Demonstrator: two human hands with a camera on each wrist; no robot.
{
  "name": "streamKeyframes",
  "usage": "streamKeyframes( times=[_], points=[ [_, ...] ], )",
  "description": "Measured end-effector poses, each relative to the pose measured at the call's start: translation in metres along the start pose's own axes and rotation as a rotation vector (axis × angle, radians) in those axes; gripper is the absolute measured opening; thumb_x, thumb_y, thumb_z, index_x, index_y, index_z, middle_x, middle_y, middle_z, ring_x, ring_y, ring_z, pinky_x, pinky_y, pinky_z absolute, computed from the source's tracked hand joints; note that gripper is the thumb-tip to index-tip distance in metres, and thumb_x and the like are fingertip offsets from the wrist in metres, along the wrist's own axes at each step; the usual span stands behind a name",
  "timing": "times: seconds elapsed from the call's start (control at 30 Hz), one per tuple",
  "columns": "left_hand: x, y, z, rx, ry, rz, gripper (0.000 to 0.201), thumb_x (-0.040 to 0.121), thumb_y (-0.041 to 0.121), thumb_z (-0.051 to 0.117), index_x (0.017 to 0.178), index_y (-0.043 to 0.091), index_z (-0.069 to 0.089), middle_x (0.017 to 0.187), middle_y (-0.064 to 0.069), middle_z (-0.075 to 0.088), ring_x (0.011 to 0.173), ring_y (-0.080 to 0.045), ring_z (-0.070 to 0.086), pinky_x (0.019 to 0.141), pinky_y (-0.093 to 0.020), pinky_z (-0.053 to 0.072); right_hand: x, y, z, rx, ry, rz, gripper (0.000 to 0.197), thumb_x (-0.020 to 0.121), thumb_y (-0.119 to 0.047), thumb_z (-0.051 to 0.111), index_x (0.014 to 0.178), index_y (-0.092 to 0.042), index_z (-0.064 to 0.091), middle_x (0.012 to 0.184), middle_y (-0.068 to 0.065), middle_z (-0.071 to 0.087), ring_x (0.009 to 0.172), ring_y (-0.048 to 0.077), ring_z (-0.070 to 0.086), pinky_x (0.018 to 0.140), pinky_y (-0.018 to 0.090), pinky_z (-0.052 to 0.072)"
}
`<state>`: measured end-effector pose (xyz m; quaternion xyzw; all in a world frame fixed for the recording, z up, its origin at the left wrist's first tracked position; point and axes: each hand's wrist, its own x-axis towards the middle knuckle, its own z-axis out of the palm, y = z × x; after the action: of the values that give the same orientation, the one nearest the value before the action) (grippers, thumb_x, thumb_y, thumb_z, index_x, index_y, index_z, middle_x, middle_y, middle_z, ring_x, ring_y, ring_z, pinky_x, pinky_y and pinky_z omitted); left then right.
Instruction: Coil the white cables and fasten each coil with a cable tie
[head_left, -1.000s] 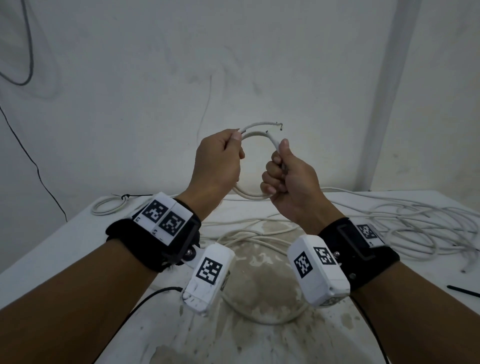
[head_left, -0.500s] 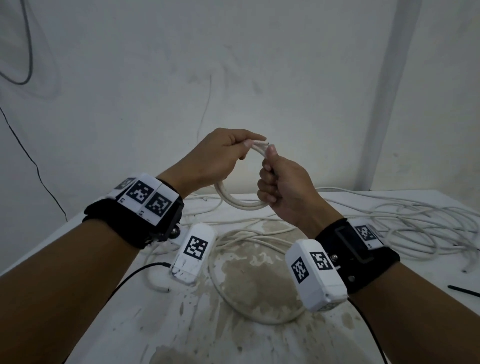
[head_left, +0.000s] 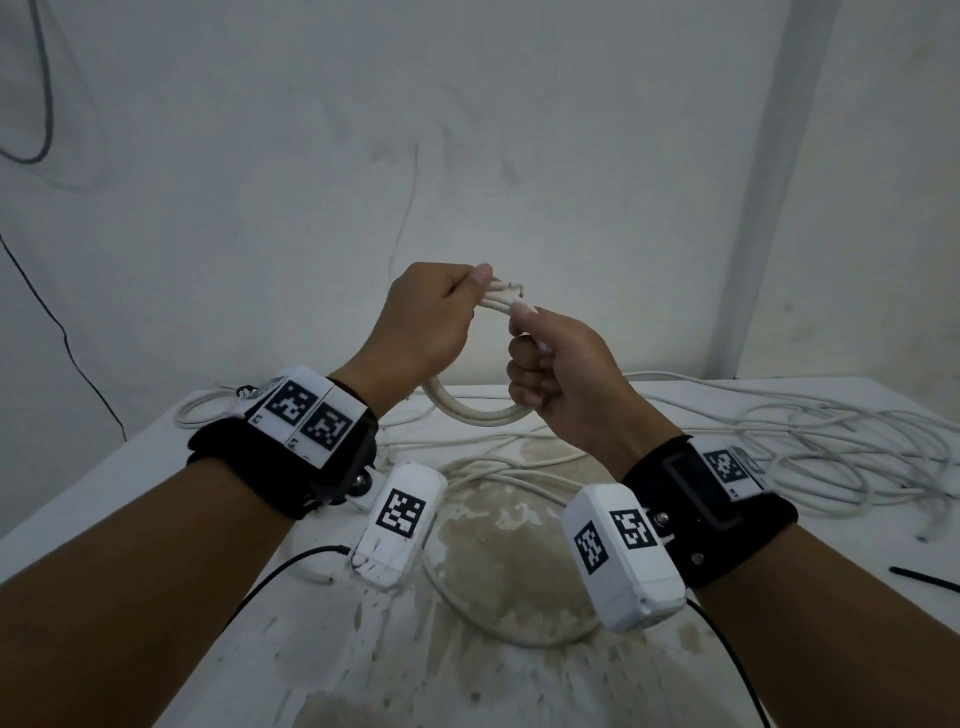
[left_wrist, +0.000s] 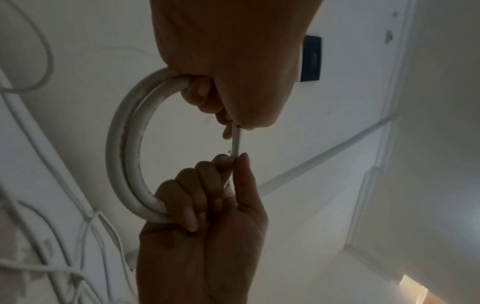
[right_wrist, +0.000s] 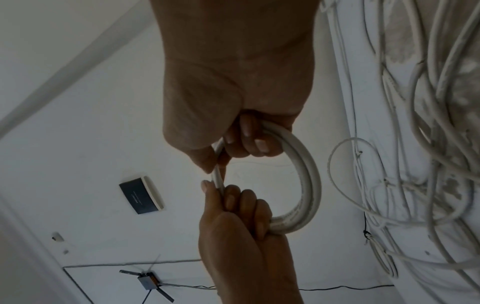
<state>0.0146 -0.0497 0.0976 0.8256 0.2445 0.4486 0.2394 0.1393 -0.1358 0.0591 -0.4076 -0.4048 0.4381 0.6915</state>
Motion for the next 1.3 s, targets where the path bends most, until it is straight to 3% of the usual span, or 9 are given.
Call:
streamKeyframes(
  times=[0.1, 0.3, 0.47, 0.57, 0.67, 0.9, 1.07, 1.17, 1.3],
  points=[
    [0.000, -0.002, 0.003, -0.085, 0.045, -0.112, 0.047, 0.104, 0.034, 0.045, 0.088, -0.005, 0.064, 0.061, -0.003, 0.045, 0.047, -0.011, 0.033, 0.047, -0.023, 0.029, 0.001, -0.002, -0.002, -0.013, -0.015, -0.007, 0.027, 0.101, -0.023, 0.052, 0.076, -0.015, 0.047, 0.057, -0.004, 0.021, 0.046, 0.011, 0.017, 0.043, 0.023, 0.021],
    [-0.001, -0.001, -0.002, -0.222, -0.111, -0.260, 0.044, 0.103, 0.034, 0.050, 0.090, -0.005, 0.067, 0.056, 0.003, 0.043, 0.048, -0.014, 0.027, 0.047, -0.026, 0.022, 0.003, -0.006, -0.009, 0.011, -0.078, 0.066, 0.025, 0.098, -0.018, 0.053, 0.074, -0.013, 0.052, 0.056, -0.004, 0.024, 0.041, 0.008, 0.021, 0.040, 0.021, 0.027],
    [-0.002, 0.000, -0.006, -0.134, -0.158, -0.189, 0.048, 0.103, 0.039, 0.044, 0.091, 0.003, 0.073, 0.056, 0.005, 0.047, 0.045, -0.010, 0.033, 0.046, -0.022, 0.028, 0.005, -0.008, -0.008, -0.070, -0.138, 0.044, 0.011, 0.100, -0.016, 0.052, 0.091, -0.010, 0.053, 0.057, -0.005, 0.023, 0.042, 0.006, 0.020, 0.040, 0.020, 0.025],
    [-0.005, 0.001, -0.009, -0.064, -0.209, -0.094, 0.047, 0.101, 0.045, 0.048, 0.087, 0.008, 0.073, 0.061, -0.003, 0.046, 0.050, -0.015, 0.035, 0.051, -0.026, 0.031, 0.005, -0.006, -0.008, -0.085, -0.134, 0.038, 0.020, 0.102, -0.017, 0.051, 0.083, -0.011, 0.051, 0.054, -0.007, 0.025, 0.042, 0.006, 0.019, 0.040, 0.019, 0.023],
    [-0.008, 0.000, -0.006, 0.042, -0.218, -0.018, 0.033, 0.101, 0.034, 0.052, 0.087, 0.013, 0.074, 0.054, 0.009, 0.046, 0.048, -0.004, 0.038, 0.054, -0.020, 0.034, 0.005, -0.004, -0.008, -0.067, -0.116, 0.045, 0.022, 0.102, -0.018, 0.051, 0.081, -0.012, 0.051, 0.053, -0.008, 0.023, 0.041, 0.005, 0.019, 0.039, 0.018, 0.023],
    [-0.002, -0.003, -0.001, -0.274, 0.003, -0.211, 0.029, 0.101, 0.028, 0.054, 0.084, 0.021, 0.076, 0.058, 0.004, 0.044, 0.044, -0.008, 0.032, 0.045, -0.023, 0.026, 0.005, -0.002, -0.006, 0.029, -0.055, 0.026, 0.023, 0.103, -0.023, 0.050, 0.086, -0.010, 0.057, 0.053, -0.006, 0.023, 0.042, 0.008, 0.020, 0.041, 0.020, 0.029],
    [-0.001, 0.003, -0.004, -0.049, -0.091, -0.125, 0.035, 0.101, 0.027, 0.049, 0.094, 0.002, 0.073, 0.067, -0.007, 0.045, 0.048, -0.010, 0.033, 0.047, -0.023, 0.029, 0.005, 0.002, -0.006, -0.013, -0.050, 0.011, 0.021, 0.104, -0.019, 0.048, 0.088, -0.008, 0.055, 0.053, -0.005, 0.024, 0.042, 0.007, 0.019, 0.042, 0.021, 0.025],
    [-0.001, 0.002, -0.007, 0.063, -0.103, -0.071, 0.041, 0.101, 0.028, 0.049, 0.086, -0.008, 0.063, 0.066, -0.009, 0.041, 0.052, -0.012, 0.032, 0.049, -0.023, 0.029, 0.004, 0.004, -0.006, -0.009, -0.054, 0.019, 0.022, 0.105, -0.022, 0.048, 0.088, -0.008, 0.055, 0.053, -0.005, 0.025, 0.043, 0.008, 0.021, 0.042, 0.021, 0.029],
    [-0.007, 0.000, -0.006, 0.144, -0.142, -0.023, 0.043, 0.101, 0.027, 0.050, 0.075, -0.007, 0.057, 0.054, 0.001, 0.036, 0.048, -0.008, 0.030, 0.050, -0.020, 0.029, 0.004, 0.000, -0.003, -0.046, -0.018, 0.111, 0.045, 0.099, -0.050, 0.050, 0.079, -0.011, 0.058, 0.054, -0.004, 0.025, 0.044, 0.011, 0.021, 0.043, 0.024, 0.031]
  ],
)
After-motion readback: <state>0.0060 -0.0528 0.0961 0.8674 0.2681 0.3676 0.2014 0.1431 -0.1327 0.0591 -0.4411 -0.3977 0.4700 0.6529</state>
